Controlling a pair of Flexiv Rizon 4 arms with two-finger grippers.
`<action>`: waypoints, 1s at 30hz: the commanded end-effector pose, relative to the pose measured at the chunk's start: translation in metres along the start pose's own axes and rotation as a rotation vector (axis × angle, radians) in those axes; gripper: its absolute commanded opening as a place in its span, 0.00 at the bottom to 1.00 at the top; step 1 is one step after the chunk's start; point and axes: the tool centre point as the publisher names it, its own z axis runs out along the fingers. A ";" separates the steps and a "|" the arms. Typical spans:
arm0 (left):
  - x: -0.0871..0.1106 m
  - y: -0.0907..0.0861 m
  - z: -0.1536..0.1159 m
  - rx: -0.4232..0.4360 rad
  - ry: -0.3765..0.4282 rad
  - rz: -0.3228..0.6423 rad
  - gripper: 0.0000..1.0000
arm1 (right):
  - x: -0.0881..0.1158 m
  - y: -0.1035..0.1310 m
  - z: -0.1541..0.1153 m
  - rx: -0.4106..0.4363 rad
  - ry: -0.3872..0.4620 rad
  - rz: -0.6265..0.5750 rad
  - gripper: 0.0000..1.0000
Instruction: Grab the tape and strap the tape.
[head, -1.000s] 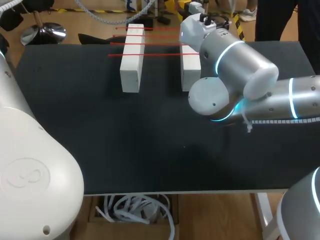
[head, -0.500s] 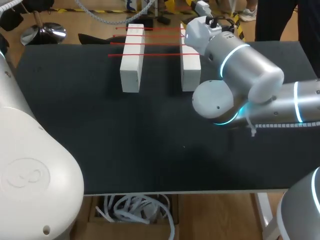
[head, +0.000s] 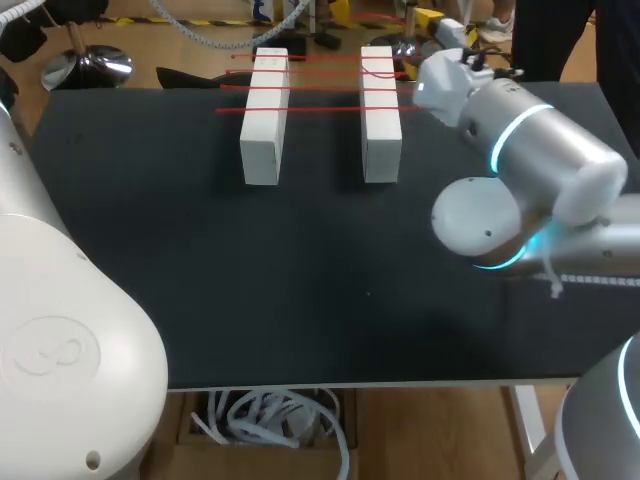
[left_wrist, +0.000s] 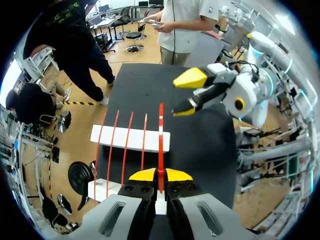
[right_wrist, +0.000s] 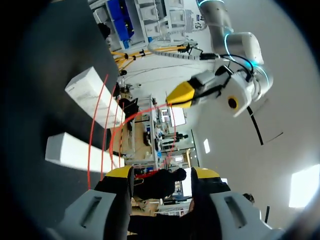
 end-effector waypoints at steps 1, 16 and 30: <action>0.001 0.000 -0.001 -0.003 0.000 -0.001 0.00 | -0.006 -0.032 -0.028 -0.085 0.072 -0.007 0.48; 0.001 0.000 -0.001 -0.003 0.000 -0.001 0.00 | -0.015 -0.095 -0.030 -0.075 0.039 0.044 1.00; -0.006 0.061 -0.031 -0.102 -0.099 -0.188 0.00 | -0.015 -0.095 -0.030 -0.075 0.039 0.044 1.00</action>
